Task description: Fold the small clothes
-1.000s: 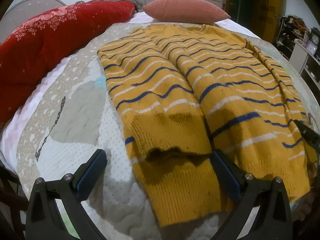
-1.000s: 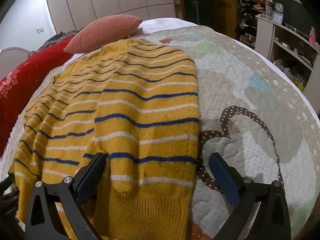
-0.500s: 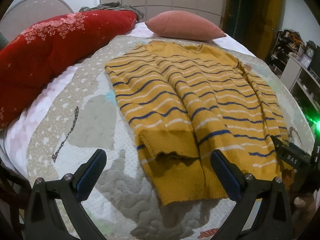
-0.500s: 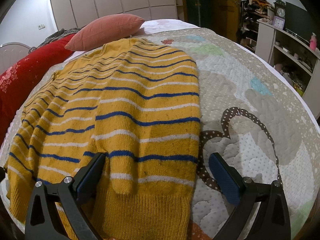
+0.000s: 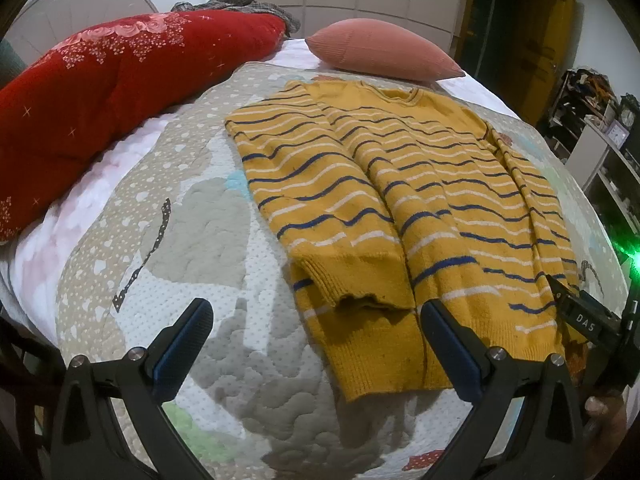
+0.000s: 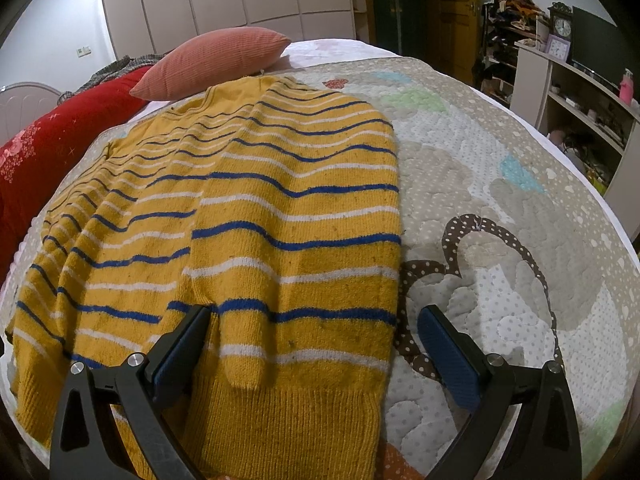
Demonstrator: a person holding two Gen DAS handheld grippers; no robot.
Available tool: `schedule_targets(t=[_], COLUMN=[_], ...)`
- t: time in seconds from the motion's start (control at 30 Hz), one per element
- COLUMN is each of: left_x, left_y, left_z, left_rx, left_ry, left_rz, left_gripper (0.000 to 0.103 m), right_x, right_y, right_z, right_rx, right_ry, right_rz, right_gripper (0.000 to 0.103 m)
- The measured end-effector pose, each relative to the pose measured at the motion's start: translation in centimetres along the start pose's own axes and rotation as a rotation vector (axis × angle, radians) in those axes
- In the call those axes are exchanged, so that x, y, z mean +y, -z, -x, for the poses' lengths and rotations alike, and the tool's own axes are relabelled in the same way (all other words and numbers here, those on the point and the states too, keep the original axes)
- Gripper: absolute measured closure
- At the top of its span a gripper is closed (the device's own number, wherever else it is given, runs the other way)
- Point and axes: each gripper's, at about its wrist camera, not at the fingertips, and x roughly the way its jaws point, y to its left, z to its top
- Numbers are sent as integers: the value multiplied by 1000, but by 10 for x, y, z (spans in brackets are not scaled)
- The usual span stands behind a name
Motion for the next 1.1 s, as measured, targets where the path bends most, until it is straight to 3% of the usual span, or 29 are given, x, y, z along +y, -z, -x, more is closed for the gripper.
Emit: schedule_targets(t=[0.67, 1.1], left_x=[9, 76], left_y=[0, -3], left_z=[-3, 1], left_rx=[12, 0], left_ry=[2, -68], left_rz=[24, 163], left_gripper=[0, 0], right_x=[1, 7], right_y=[1, 1], right_z=[3, 0], right_rx=[-12, -13], right_ry=[10, 35], right_rz=[8, 43], right_gripper=[0, 0])
